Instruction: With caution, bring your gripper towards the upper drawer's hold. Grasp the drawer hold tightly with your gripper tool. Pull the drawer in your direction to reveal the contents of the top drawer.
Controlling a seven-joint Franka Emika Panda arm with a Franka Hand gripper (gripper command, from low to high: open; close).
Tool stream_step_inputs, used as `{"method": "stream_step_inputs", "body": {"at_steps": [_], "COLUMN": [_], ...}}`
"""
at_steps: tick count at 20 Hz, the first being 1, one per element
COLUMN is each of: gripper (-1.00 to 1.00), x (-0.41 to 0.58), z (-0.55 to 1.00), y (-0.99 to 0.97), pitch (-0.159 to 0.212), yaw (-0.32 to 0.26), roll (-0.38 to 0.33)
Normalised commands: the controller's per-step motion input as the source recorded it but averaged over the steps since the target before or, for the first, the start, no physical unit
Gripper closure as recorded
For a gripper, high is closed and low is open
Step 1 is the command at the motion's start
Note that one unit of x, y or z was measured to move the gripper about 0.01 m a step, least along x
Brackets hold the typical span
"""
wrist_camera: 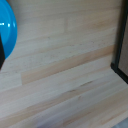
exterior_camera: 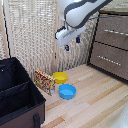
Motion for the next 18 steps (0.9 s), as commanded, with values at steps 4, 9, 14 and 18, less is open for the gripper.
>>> {"method": "stream_step_inputs", "body": {"at_steps": [4,9,14,18], "gripper": [-1.00,-1.00,-1.00,-1.00], "x": [0.210,0.446,0.514,0.482], "z": [0.08,0.14,0.22,0.36], "y": [-0.02,0.11,0.21,0.28], "pitch": [0.007,0.042,0.045,0.036], "yaw": [0.067,0.006,-0.025,-0.040], "roll": [-0.366,-0.375,-0.360,-0.319]}}
